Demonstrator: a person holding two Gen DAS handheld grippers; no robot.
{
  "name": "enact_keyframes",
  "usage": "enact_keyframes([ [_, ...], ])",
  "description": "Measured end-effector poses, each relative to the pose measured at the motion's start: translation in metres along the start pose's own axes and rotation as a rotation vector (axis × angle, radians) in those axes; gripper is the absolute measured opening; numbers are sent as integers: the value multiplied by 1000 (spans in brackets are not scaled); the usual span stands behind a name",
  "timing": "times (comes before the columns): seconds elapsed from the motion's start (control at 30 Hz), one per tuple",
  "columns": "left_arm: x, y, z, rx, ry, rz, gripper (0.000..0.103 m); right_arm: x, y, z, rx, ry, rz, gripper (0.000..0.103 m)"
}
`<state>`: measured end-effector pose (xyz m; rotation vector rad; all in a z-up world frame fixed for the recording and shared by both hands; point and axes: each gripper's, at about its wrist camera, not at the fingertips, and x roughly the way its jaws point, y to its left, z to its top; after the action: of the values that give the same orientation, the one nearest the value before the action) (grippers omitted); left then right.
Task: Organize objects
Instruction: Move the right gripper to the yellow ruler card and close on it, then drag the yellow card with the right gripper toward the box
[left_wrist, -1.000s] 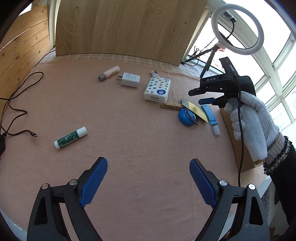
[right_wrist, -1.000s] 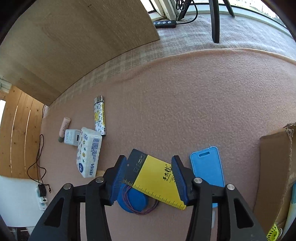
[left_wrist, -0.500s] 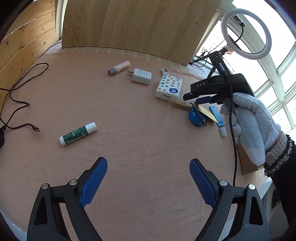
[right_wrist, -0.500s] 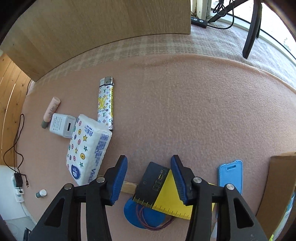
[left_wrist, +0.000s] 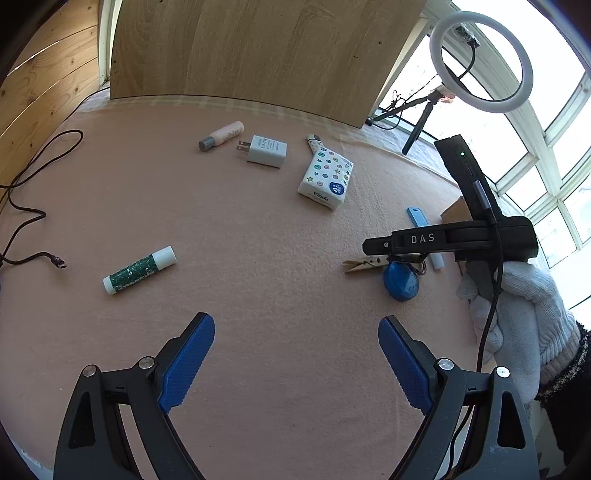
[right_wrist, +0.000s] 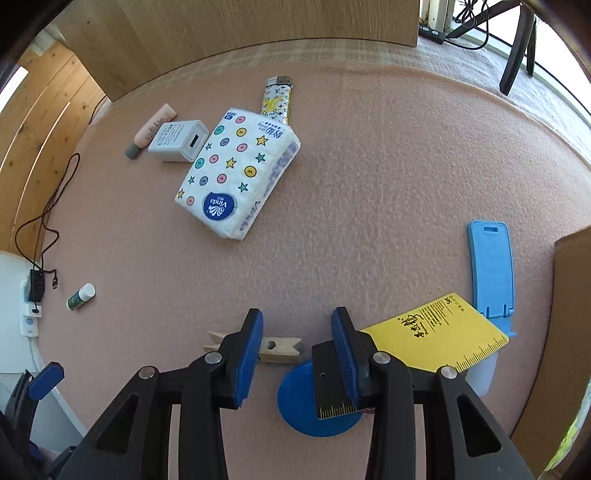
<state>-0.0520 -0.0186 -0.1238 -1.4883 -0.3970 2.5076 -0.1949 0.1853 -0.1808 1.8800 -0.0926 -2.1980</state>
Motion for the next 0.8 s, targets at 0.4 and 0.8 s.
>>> enact_keyframes([
  [0.4, 21, -28, 0, 66, 43, -30, 92, -22, -25, -68, 62, -14, 126, 33],
  [0.8, 32, -49, -2, 102, 61, -46, 92, -70, -94, -88, 254, -161, 129, 33],
])
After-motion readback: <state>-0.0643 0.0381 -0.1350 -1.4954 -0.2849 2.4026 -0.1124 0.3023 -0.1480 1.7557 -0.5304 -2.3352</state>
